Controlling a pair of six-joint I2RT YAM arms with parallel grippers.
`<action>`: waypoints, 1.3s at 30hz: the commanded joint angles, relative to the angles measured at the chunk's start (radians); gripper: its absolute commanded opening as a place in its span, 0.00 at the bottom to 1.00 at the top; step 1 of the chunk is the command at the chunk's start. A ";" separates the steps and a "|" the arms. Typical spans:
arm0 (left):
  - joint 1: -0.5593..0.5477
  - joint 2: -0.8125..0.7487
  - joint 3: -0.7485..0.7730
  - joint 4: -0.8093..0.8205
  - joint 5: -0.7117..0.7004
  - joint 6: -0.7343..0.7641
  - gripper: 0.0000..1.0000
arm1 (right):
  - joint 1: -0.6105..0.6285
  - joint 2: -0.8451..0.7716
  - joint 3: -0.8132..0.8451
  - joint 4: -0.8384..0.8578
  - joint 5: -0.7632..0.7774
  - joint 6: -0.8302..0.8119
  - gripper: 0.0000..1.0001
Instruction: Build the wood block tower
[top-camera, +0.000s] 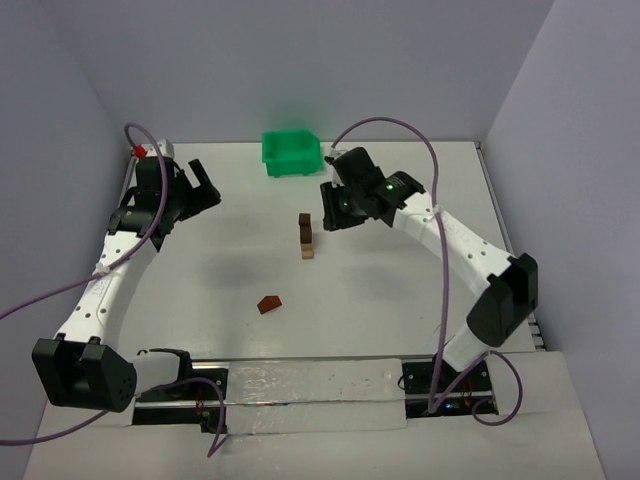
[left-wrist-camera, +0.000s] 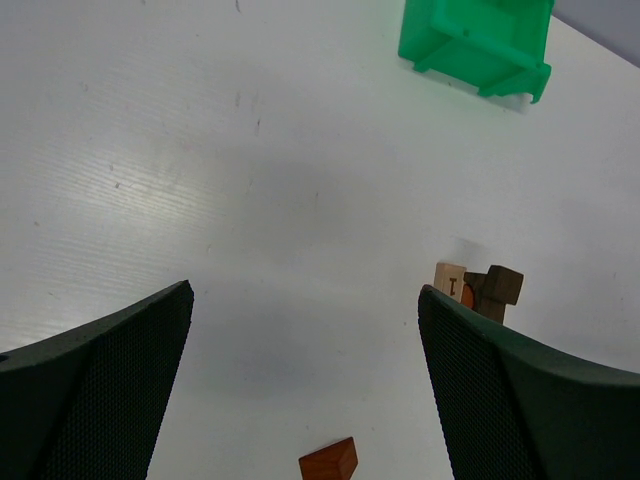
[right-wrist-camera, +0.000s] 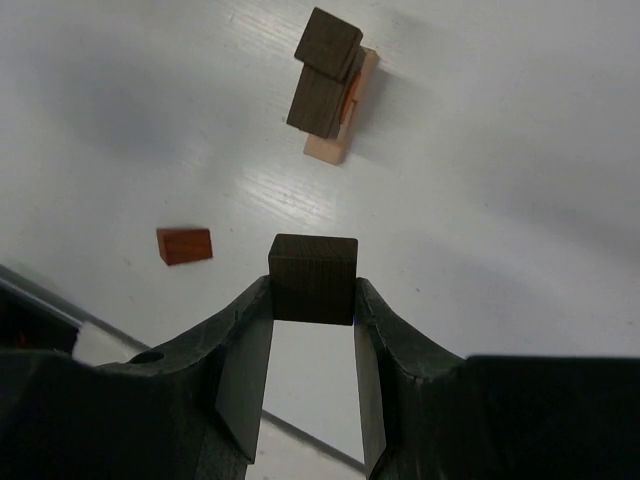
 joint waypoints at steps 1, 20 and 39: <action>0.004 -0.027 0.007 0.019 -0.046 -0.024 0.99 | 0.066 0.128 0.137 -0.050 0.110 0.193 0.00; 0.010 0.015 0.046 0.045 -0.091 -0.034 0.99 | 0.208 0.408 0.386 -0.137 0.330 0.276 0.00; 0.009 0.050 0.058 0.075 -0.062 -0.047 0.99 | 0.078 0.515 0.458 -0.148 0.222 0.244 0.00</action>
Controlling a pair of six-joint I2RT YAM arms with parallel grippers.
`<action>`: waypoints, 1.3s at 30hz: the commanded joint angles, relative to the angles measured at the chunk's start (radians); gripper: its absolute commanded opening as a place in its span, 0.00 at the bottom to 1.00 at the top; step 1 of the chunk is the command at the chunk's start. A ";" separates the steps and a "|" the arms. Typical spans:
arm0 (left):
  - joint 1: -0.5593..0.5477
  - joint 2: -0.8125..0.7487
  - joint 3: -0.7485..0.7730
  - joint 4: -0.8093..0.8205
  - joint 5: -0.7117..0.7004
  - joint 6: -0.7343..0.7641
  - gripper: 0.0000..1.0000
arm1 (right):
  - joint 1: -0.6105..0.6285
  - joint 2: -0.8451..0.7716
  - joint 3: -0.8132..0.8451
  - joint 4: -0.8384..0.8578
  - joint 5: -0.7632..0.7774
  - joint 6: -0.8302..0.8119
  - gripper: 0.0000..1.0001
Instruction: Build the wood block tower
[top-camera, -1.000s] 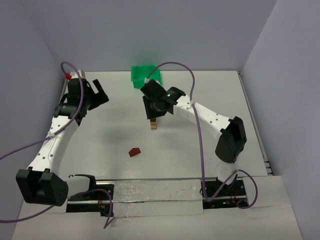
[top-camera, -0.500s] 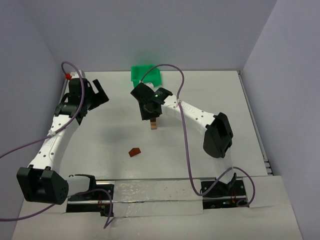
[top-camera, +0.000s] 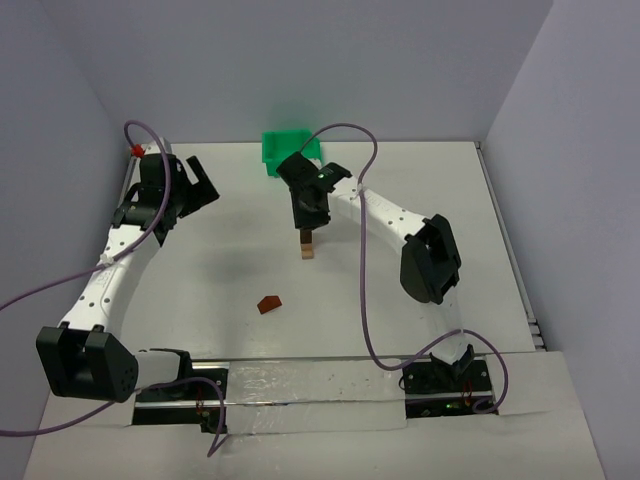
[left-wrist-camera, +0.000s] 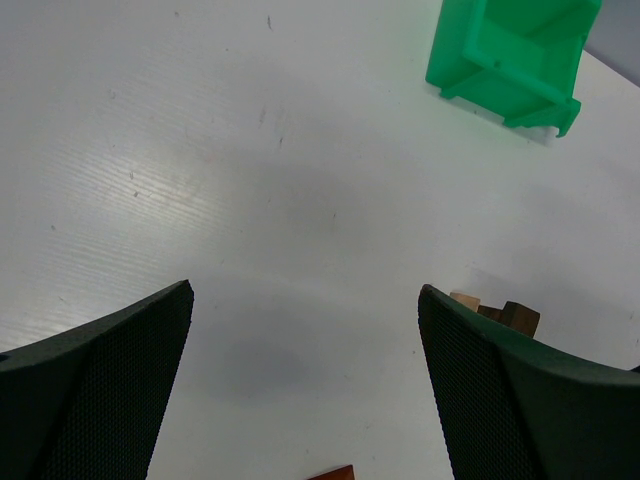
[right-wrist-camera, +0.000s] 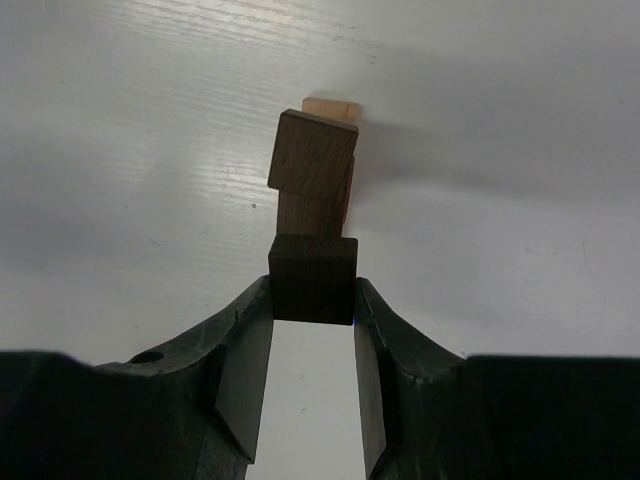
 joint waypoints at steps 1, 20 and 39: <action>0.007 0.005 0.047 0.051 0.013 -0.011 0.99 | -0.019 0.014 0.071 -0.011 -0.031 -0.004 0.00; 0.008 0.000 0.038 0.057 0.019 -0.016 0.99 | -0.017 0.004 0.025 0.026 -0.056 0.013 0.00; 0.014 -0.004 0.024 0.059 0.025 -0.014 0.99 | -0.024 0.038 0.018 0.029 -0.071 0.019 0.00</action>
